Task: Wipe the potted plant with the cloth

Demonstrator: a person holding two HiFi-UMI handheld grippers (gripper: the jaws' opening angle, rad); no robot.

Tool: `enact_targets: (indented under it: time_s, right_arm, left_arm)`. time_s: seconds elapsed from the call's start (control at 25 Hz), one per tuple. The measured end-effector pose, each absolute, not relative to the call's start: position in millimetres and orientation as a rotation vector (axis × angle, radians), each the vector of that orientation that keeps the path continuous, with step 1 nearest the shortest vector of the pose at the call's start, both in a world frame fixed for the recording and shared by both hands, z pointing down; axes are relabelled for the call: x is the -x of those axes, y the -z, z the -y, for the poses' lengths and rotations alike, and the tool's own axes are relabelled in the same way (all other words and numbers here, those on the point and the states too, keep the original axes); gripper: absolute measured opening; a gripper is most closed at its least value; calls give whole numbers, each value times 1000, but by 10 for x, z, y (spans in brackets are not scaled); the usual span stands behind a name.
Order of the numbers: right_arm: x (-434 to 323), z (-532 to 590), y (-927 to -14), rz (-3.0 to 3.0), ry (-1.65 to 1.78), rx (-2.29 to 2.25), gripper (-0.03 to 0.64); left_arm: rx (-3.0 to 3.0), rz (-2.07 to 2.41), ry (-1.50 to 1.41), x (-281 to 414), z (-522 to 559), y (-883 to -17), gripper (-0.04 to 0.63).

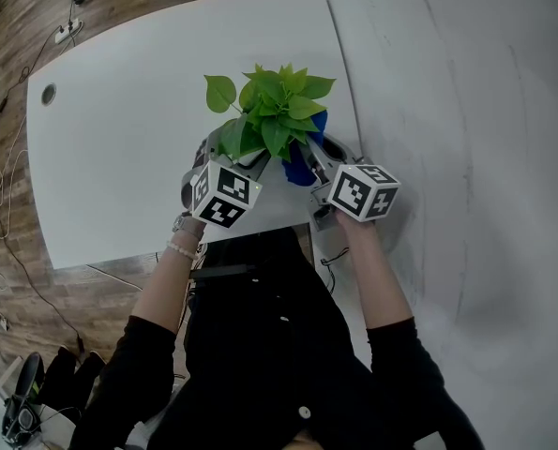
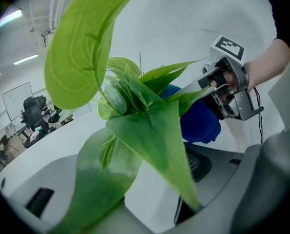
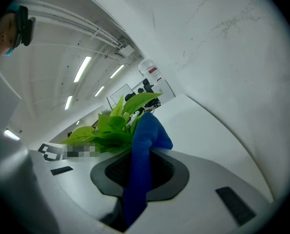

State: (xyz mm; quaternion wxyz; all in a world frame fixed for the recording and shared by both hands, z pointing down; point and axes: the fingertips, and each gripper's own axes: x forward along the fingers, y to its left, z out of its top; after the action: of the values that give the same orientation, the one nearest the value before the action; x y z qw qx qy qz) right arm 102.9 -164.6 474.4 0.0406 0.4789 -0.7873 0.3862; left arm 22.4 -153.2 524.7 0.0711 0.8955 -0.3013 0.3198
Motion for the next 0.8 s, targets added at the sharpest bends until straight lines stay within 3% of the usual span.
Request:
enact_targets:
  time_s: [0.8]
  right_arm:
    - [-1081,2073,-5240,2285,-1140,-1385,89]
  left_arm:
    - [-2705,876,-982,-215,1558,-5285,291]
